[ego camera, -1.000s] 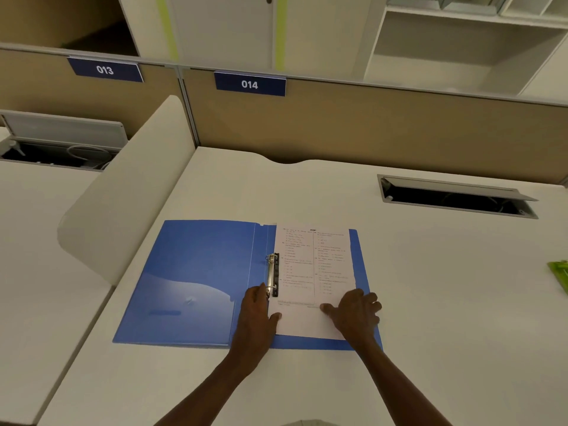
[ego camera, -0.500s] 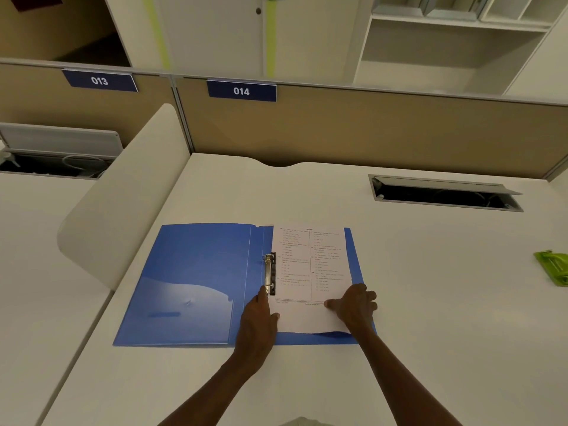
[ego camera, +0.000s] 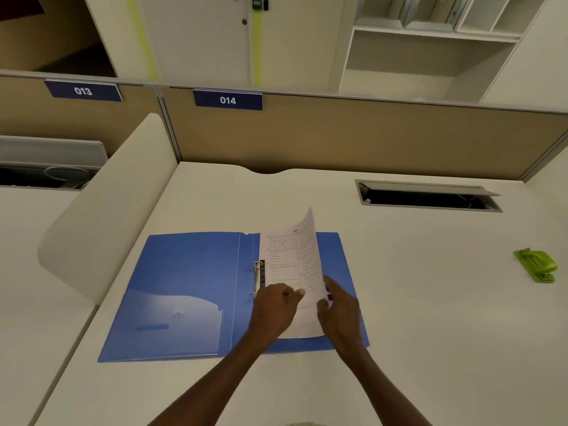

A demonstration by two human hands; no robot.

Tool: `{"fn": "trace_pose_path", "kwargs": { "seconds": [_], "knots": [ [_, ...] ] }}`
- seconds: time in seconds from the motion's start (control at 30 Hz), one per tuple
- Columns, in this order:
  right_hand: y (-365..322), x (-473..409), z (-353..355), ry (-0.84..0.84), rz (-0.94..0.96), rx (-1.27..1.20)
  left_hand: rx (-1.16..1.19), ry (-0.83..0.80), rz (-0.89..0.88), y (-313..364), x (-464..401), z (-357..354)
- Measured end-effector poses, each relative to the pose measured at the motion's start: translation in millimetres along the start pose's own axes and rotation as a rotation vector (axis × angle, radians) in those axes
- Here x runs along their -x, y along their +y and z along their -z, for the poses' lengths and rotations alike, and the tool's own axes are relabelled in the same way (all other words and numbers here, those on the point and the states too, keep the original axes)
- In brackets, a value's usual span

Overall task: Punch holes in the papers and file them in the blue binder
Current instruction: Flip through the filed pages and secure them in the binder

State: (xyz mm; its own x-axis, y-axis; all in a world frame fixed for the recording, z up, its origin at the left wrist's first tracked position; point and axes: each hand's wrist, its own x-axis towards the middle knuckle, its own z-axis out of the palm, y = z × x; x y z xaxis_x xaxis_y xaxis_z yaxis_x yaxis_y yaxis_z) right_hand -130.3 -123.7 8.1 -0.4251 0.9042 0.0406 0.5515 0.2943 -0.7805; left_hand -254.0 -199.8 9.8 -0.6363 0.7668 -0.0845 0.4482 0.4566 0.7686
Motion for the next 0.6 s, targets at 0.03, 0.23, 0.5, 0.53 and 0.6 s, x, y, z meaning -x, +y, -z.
{"fn": "trace_pose_path", "kwargs": {
  "seconds": [0.03, 0.23, 0.5, 0.53, 0.6],
  "knots": [
    [-2.8, 2.9, -2.7, -0.018, 0.005, 0.005, 0.180, -0.067, 0.046, 9.0, -7.4, 1.2],
    [-9.9, 5.9, -12.5, -0.075, 0.060, -0.022, 0.793, -0.280, 0.274, 22.5, -30.5, 0.1],
    [-7.9, 4.7, -16.8, -0.103, 0.033, -0.151, 0.939, -0.304, 0.375, 4.9, -29.5, -4.8],
    [-7.5, 4.3, -17.6, -0.108, 0.027, -0.151, 0.952, -0.304, 0.389, 3.4, -29.6, -5.5],
    [-6.8, 2.8, -18.5, -0.116, 0.003, -0.154, 0.975, -0.306, 0.408, 1.4, -29.5, -7.1]
  ]
}}
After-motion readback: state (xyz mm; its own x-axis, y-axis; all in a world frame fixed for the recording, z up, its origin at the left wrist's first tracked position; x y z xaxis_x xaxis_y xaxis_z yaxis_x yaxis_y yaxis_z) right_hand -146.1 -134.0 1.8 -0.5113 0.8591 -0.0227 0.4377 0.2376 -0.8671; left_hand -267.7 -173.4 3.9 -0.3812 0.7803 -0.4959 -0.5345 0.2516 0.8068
